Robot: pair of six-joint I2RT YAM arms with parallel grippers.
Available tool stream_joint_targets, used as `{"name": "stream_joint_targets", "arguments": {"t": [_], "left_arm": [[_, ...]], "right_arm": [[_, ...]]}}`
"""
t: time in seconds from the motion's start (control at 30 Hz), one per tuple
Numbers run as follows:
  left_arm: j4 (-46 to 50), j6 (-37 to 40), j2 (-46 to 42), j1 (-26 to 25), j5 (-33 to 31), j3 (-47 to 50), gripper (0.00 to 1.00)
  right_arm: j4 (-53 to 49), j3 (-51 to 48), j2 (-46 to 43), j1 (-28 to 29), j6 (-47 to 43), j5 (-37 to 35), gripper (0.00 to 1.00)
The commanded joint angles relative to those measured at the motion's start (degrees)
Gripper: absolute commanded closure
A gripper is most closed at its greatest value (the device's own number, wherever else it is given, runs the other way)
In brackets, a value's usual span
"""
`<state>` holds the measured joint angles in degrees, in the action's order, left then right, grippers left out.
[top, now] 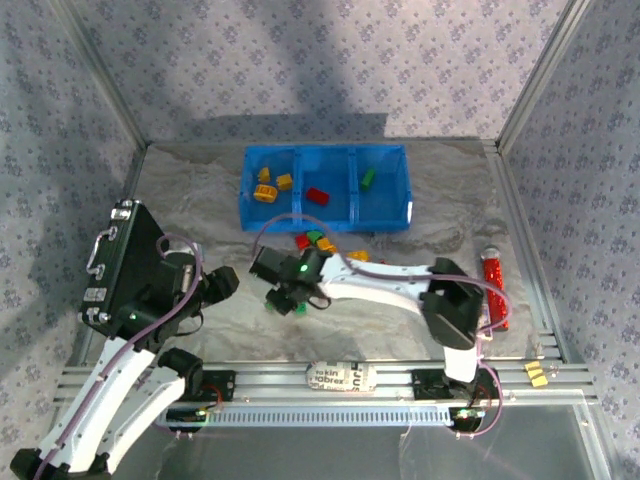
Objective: Sort the legos into containers by color
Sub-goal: Pick up the lego from the bottom-center of the table, then place the lego in the container.
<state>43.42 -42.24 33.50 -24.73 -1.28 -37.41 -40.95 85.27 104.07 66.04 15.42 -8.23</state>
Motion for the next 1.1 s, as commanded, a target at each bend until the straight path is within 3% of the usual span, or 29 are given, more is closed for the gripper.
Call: {"name": "stream_joint_targets", "arguments": {"t": [0.0, 0.2, 0.4, 0.43, 0.5, 0.57, 0.67, 1.07], "left_arm": [[-1.7, 1.5, -0.6, 0.4, 2.2, -0.4, 0.38], [-2.7, 0.9, 0.2, -1.0, 4.2, 0.7, 0.39], [-4.2, -2.0, 3.9, -10.8, -1.5, 1.2, 0.39], [-5.7, -2.3, 4.7, -12.7, -2.8, 0.8, 0.39], [-6.2, -2.6, 6.8, -17.0, -5.5, -0.4, 0.39], [-6.2, -2.2, 8.6, -20.4, -7.5, -1.6, 0.39], [-8.0, -0.3, 11.9, -22.7, -7.1, -2.2, 0.39], [-13.6, 10.6, 36.1, -27.1, -1.1, -15.1, 0.37]], "right_arm": [[-1.7, 0.0, -5.6, -4.7, -1.4, -2.2, 0.55], [-1.3, 3.9, -7.3, -17.2, -4.0, -0.4, 0.55], [-4.5, 21.1, 7.0, -28.0, -6.1, 3.7, 0.52], [-6.0, 24.4, 9.9, -29.3, -5.7, 4.0, 0.46], [-9.6, 30.5, 13.9, -30.6, -5.0, 4.6, 0.12], [-5.9, 26.5, 10.3, -29.4, -4.9, 2.3, 0.01], [0.2, 17.5, 3.1, -28.4, -3.9, 2.2, 0.01], [5.7, -7.2, -21.2, -29.3, -1.7, 3.7, 0.01]]}}
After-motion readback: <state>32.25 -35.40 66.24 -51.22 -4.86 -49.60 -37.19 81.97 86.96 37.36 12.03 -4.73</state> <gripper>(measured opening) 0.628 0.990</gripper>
